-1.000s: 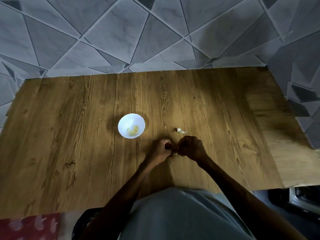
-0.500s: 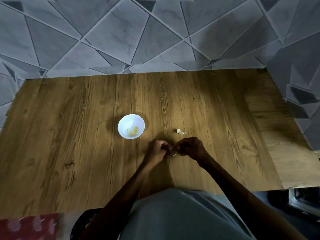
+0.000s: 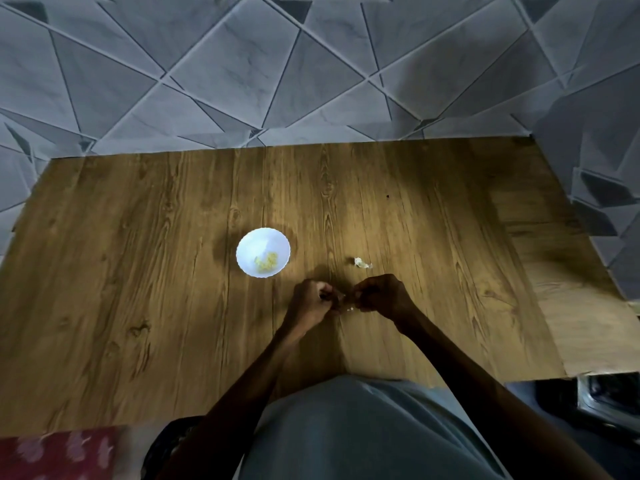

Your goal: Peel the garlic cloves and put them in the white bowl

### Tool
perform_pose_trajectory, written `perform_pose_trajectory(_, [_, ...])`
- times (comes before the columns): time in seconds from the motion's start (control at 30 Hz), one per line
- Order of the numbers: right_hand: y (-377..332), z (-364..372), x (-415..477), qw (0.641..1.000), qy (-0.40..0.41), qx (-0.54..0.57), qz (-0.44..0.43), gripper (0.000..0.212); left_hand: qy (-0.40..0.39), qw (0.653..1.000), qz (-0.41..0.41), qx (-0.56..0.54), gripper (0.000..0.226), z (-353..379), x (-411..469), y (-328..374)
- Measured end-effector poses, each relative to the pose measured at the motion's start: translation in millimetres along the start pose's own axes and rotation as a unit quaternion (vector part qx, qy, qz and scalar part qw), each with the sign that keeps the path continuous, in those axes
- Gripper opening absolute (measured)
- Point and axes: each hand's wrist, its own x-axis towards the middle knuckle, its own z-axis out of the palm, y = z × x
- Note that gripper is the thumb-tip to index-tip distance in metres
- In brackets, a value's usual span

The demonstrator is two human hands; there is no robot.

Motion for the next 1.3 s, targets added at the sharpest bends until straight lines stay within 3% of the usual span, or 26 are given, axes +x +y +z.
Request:
perform_pose_trajectory(0.33, [5.3, 3.2, -0.3, 1.000, 0.000, -0.010, -0.005, 0.010, 0.042, 0.999, 0.021, -0.027, 0.004, -16.2, 2.7, -7.9])
perform_pose_trajectory(0.73, [4.4, 7.7, 4.7, 1.000, 0.012, -0.019, 0.011, 0.011, 0.101, 0.993, -0.049, 0.025, 0.021, -23.7, 8.0, -24.6])
perform_pose_trajectory(0.83, [8.3, 6.7, 5.6, 0.997, 0.022, -0.072, -0.030, 0.012, 0.114, 0.992, -0.059, 0.004, 0.017, -22.5, 8.7, -28.1])
perform_pose_trajectory(1.0, [9.9, 6.1, 8.3, 0.951, 0.047, -0.280, -0.123, 0.018, 0.098, 0.989, -0.092, -0.067, 0.020, -27.3, 5.4, -33.1])
perform_pose_trajectory(1.3, [11.2, 31.8, 11.5, 0.888, 0.034, -0.398, -0.230, 0.023, 0.058, 0.991, -0.082, -0.085, 0.011, -22.6, -7.8, -35.3])
